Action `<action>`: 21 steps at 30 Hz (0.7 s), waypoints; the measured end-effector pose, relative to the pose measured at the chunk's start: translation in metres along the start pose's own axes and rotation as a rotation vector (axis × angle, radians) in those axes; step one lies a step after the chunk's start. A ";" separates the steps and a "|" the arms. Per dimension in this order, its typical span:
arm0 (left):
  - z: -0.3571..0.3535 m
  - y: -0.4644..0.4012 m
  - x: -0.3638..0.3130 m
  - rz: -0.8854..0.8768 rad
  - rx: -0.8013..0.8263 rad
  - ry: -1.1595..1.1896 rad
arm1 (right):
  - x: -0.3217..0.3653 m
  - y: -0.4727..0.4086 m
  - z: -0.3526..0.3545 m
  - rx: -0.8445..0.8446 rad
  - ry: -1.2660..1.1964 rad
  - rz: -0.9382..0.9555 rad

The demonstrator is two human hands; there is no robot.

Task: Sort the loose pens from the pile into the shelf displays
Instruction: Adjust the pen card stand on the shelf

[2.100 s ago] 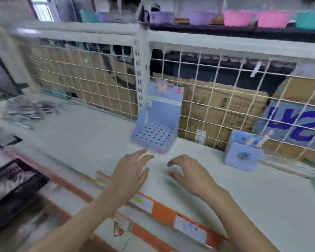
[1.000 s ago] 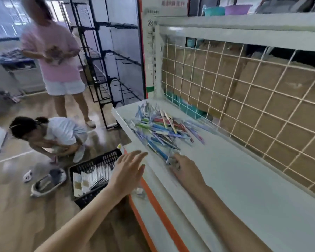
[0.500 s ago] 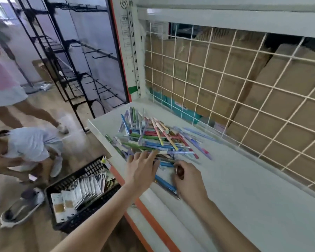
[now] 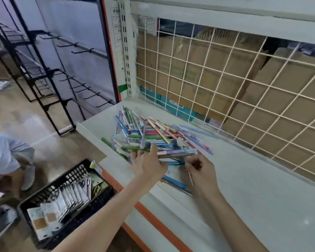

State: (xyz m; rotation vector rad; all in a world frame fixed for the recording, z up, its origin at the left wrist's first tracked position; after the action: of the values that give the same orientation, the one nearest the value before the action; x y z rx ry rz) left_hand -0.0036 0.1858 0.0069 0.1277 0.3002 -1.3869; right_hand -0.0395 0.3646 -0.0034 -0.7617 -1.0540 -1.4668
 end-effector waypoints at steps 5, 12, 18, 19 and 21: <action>0.001 -0.008 0.000 -0.015 0.020 -0.050 | -0.008 0.005 0.008 -0.065 -0.096 -0.041; 0.008 -0.004 0.006 0.064 0.024 0.184 | -0.008 0.011 0.015 -0.105 -0.168 -0.039; 0.006 0.007 0.012 0.124 -0.081 0.527 | -0.006 0.017 0.018 -0.128 -0.204 -0.023; 0.005 0.008 0.011 0.117 -0.088 0.598 | -0.006 0.018 0.018 -0.127 -0.207 -0.024; 0.000 0.009 0.009 0.115 -0.094 0.745 | -0.005 0.019 0.017 -0.130 -0.214 -0.019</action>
State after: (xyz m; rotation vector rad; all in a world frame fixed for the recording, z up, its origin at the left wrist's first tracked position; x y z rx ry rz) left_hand 0.0064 0.1787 0.0040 0.5782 0.9591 -1.1643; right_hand -0.0213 0.3827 0.0022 -1.0214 -1.1367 -1.5053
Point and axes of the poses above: each hand's wrist, its own y-axis away from the middle knuckle, its own z-axis out of the back of the hand, x = y × z, the point moved 9 cm from there along -y, towards the middle knuckle, and after that the axes turned 12 degrees about -z, right-handed, at the moved point
